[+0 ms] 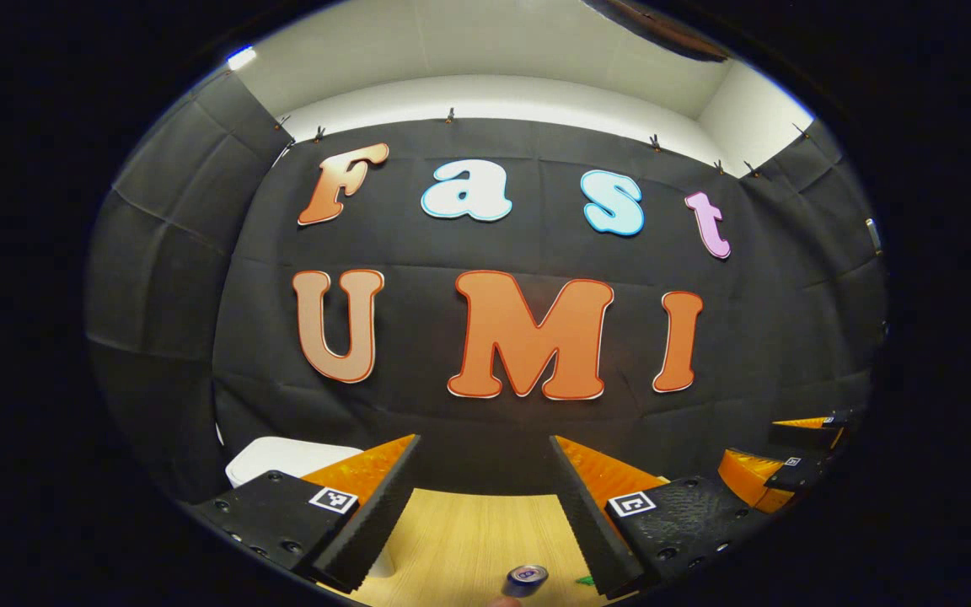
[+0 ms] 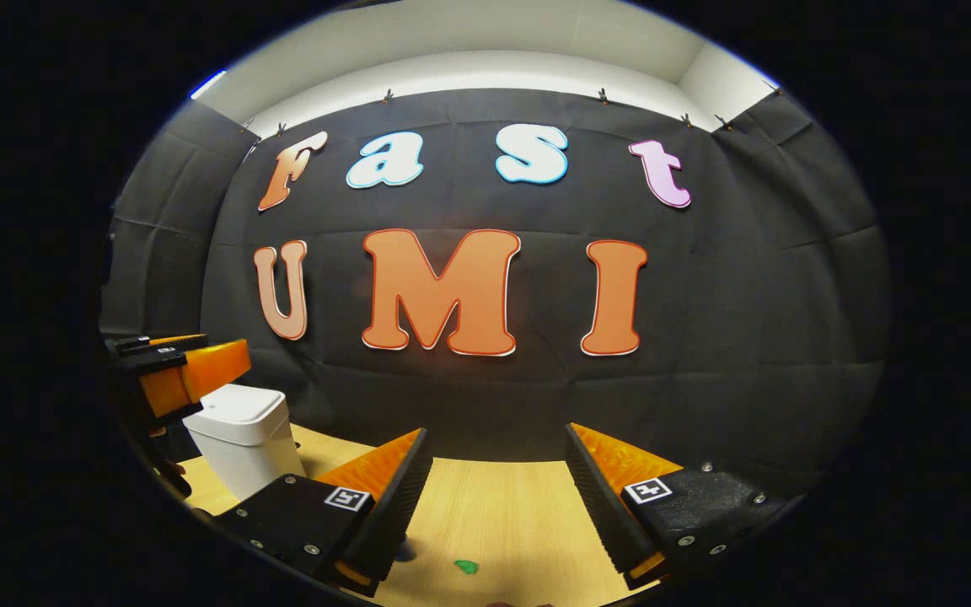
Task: Press the lid of the desktop garbage bin to open it, pick up the crumpled paper on the desktop and throw it into the bin, then pick up the pop can on the desktop and drop it into the bin, and finally close the garbage bin lid.
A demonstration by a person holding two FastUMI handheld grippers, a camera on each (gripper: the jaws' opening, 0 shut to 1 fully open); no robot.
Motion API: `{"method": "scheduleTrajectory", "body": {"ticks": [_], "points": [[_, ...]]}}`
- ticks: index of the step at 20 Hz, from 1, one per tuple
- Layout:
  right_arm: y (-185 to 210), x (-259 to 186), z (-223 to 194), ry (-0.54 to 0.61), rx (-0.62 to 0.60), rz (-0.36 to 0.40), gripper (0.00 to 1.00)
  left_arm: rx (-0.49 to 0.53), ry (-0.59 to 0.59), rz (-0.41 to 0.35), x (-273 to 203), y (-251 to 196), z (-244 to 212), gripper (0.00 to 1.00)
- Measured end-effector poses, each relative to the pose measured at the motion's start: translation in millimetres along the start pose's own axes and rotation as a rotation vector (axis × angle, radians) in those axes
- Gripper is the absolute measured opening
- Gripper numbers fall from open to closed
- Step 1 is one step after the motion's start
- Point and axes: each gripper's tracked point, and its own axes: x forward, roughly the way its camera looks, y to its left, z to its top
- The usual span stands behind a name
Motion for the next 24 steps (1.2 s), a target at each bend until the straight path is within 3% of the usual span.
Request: {"method": "scheduleTrajectory", "body": {"ticks": [7, 17, 24], "points": [[-6, -9, 11, -0.026, 0.048, -0.054, 0.93, -0.005, 0.002, 0.001, 1, 1, -4, 0.92], [35, -4, -6, 0.031, 0.085, 0.021, 0.94, 0.005, 0.018, 0.072, -3, 28, -15, 0.89], [45, 6, -10, 0.038, 0.094, 0.030, 0.94, 0.017, 0.032, 0.032, 0, 16, -13, 0.89]]}}
